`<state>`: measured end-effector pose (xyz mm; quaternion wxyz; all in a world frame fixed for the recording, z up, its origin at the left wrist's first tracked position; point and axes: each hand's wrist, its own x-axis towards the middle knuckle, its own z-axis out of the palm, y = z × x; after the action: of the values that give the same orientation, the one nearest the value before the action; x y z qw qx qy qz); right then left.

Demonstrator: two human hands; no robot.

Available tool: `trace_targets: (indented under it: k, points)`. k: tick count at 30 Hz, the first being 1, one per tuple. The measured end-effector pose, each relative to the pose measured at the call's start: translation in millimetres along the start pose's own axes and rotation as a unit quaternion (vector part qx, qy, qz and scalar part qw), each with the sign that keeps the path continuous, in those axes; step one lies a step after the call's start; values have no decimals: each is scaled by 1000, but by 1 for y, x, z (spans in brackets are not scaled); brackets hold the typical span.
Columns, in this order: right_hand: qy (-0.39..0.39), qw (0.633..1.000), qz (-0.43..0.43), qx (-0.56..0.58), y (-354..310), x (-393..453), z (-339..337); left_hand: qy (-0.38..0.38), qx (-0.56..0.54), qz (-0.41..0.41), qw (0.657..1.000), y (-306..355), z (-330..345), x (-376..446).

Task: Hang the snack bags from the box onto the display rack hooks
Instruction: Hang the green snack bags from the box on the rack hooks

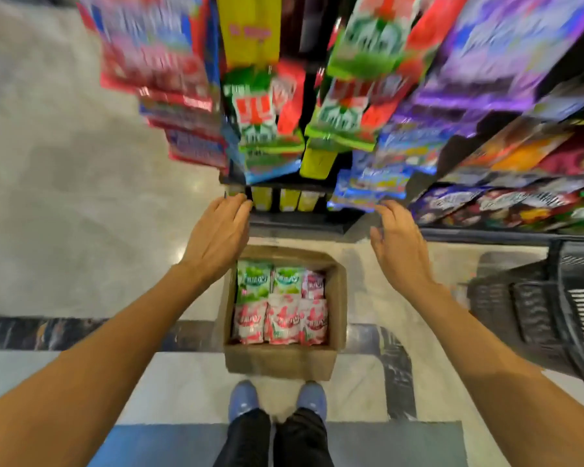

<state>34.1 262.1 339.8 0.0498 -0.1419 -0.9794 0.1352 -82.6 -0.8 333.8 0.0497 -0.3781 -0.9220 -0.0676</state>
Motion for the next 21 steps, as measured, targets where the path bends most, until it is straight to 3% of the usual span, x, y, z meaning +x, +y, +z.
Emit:
trace_targets:
  k: [6,11,18,21]
  points:
    - [-152,987,40,26,27,-29,181,-107,-85,-110,985,-1,182,-64]
    - [-206,973,67,77,42,-51,291,-195,-134,-174,956,5,290,-98]
    - [-261,959,94,61,50,-53,383,-242,-90,-311,915,10,370,-99]
    - [-281,951,118,51,46,-49,405,-209,-99,-374,898,17,386,-92]
